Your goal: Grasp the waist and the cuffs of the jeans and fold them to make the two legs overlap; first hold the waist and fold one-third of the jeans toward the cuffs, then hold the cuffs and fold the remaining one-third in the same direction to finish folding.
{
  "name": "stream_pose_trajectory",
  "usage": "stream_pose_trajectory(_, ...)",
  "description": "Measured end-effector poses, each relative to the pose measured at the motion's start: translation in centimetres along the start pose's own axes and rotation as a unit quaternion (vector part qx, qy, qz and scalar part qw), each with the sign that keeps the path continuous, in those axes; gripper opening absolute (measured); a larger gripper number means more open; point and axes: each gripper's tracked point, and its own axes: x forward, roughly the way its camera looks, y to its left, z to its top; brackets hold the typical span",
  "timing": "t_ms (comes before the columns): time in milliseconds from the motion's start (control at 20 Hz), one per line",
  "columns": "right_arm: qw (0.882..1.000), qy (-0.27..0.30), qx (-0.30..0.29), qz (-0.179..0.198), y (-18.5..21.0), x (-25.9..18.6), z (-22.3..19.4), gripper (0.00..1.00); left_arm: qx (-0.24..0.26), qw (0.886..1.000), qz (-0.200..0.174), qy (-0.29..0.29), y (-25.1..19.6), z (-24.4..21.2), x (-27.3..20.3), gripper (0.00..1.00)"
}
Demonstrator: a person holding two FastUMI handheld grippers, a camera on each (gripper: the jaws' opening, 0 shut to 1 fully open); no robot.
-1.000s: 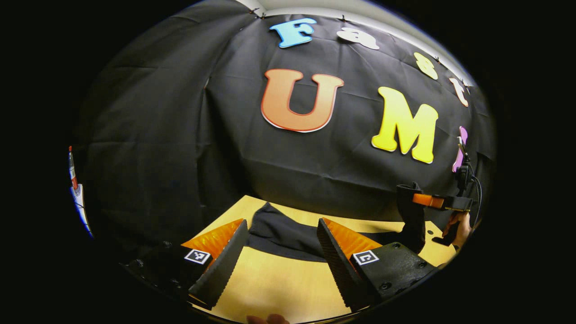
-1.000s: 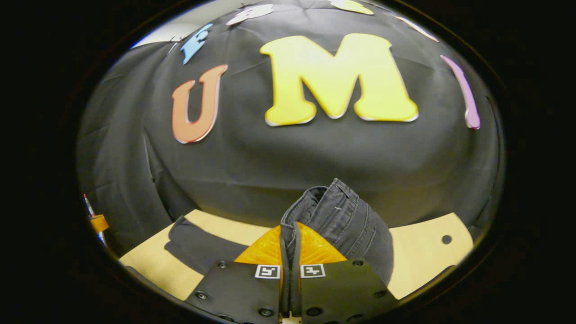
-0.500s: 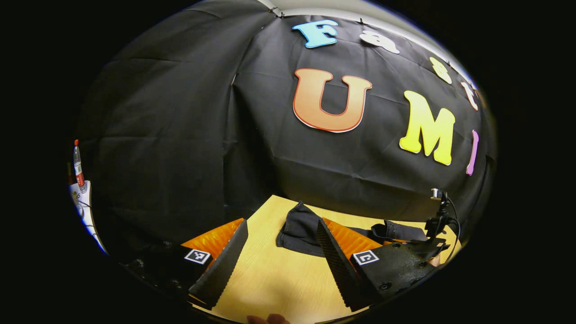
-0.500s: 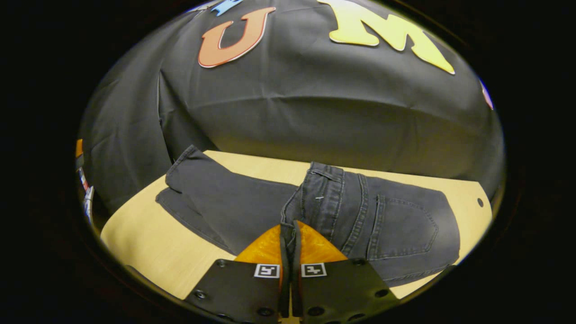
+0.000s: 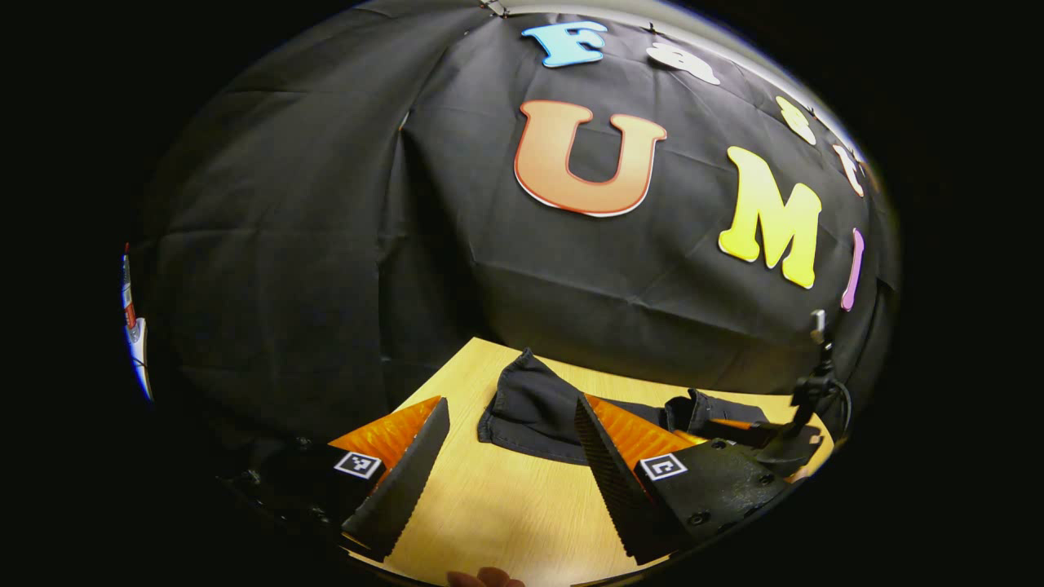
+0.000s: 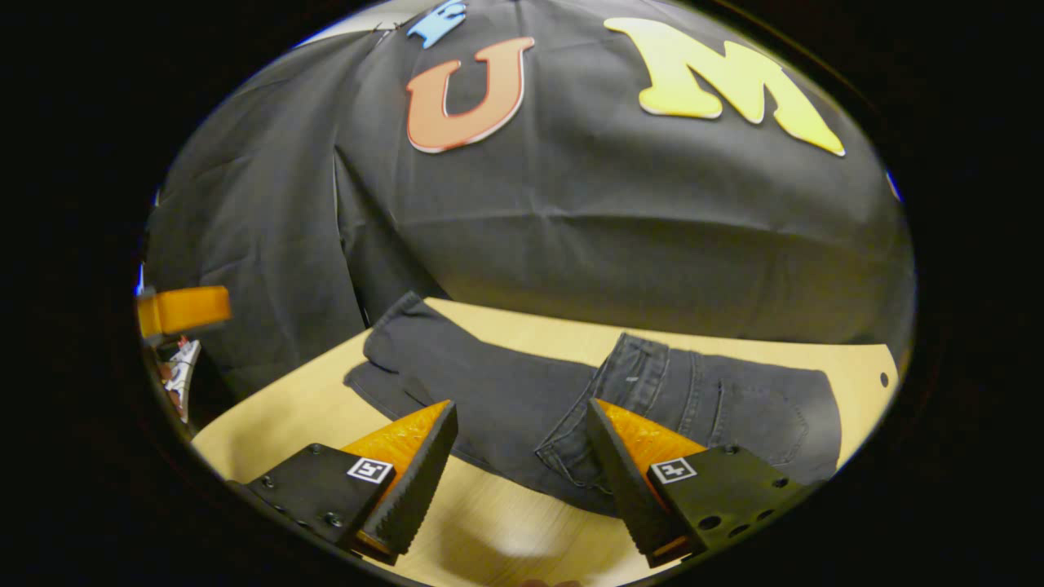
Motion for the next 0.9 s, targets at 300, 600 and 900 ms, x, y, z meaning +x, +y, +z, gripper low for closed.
stream_pose_trajectory(300,0.996,-0.055,0.032,-0.068,-7.7,-9.8,4.8,0.98,0.007,0.999,-0.013,0.034,0.1,-3.6,5.8,0.99)
stream_pose_trajectory(600,0.985,-0.077,0.02,-0.156,-15.4,-17.5,7.6,0.98,-0.005,0.997,-0.013,0.074,-0.6,-6.7,13.8,0.99)
stream_pose_trajectory(900,0.983,-0.088,0.037,-0.157,-15.7,-18.2,8.9,0.99,-0.007,0.993,0.034,0.114,2.3,-9.1,16.2,0.99)
